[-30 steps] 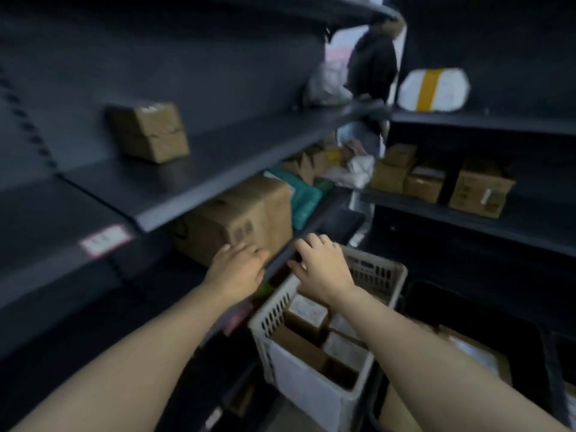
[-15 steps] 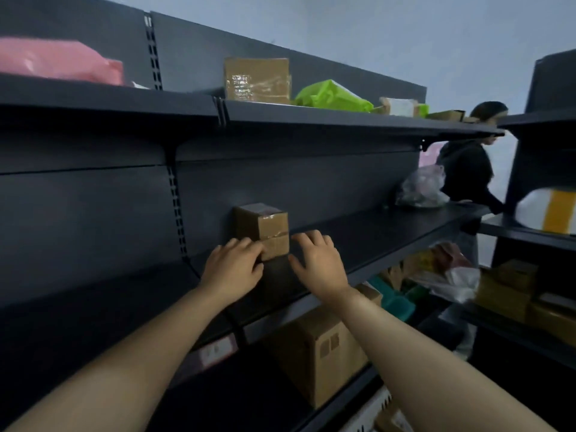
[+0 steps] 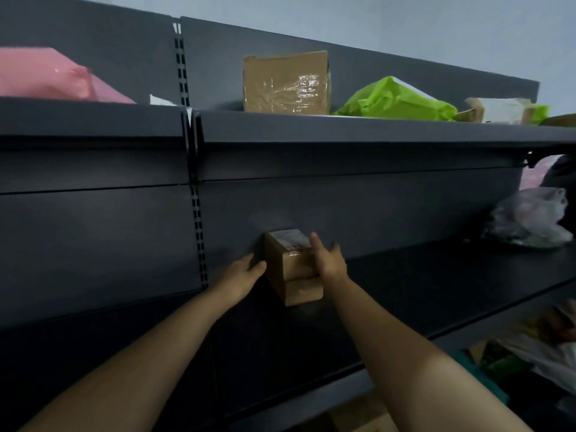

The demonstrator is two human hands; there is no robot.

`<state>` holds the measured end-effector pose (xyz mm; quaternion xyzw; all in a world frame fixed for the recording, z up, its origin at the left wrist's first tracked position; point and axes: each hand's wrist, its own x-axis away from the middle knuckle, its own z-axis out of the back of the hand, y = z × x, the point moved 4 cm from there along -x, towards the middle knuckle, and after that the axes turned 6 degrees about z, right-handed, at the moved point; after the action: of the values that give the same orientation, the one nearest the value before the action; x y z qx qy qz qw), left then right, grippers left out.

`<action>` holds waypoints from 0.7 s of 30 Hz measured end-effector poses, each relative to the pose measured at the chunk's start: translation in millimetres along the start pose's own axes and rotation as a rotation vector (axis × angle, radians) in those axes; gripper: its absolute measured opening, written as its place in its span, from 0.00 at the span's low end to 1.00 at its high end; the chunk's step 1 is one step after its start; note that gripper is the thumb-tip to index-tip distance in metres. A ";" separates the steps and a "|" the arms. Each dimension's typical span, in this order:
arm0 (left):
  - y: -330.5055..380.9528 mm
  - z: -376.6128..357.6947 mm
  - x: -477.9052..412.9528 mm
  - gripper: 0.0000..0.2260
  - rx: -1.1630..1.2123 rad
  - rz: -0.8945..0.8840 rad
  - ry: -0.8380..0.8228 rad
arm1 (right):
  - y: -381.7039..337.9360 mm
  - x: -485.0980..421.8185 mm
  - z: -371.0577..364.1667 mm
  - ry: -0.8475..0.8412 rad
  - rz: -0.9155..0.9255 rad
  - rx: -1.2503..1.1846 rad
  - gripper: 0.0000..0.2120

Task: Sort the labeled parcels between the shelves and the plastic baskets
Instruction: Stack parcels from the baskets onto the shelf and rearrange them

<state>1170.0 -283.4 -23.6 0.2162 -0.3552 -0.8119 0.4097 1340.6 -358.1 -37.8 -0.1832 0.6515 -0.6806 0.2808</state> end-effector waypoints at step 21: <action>-26.8 -16.9 27.1 0.19 0.866 0.163 -0.254 | 22.7 65.6 -13.8 -0.156 -0.225 -0.140 0.17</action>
<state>1151.7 -301.3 -56.5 0.2376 -0.7250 -0.5741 0.2973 1284.4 -387.9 -69.1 -0.3267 0.6488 -0.6443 0.2389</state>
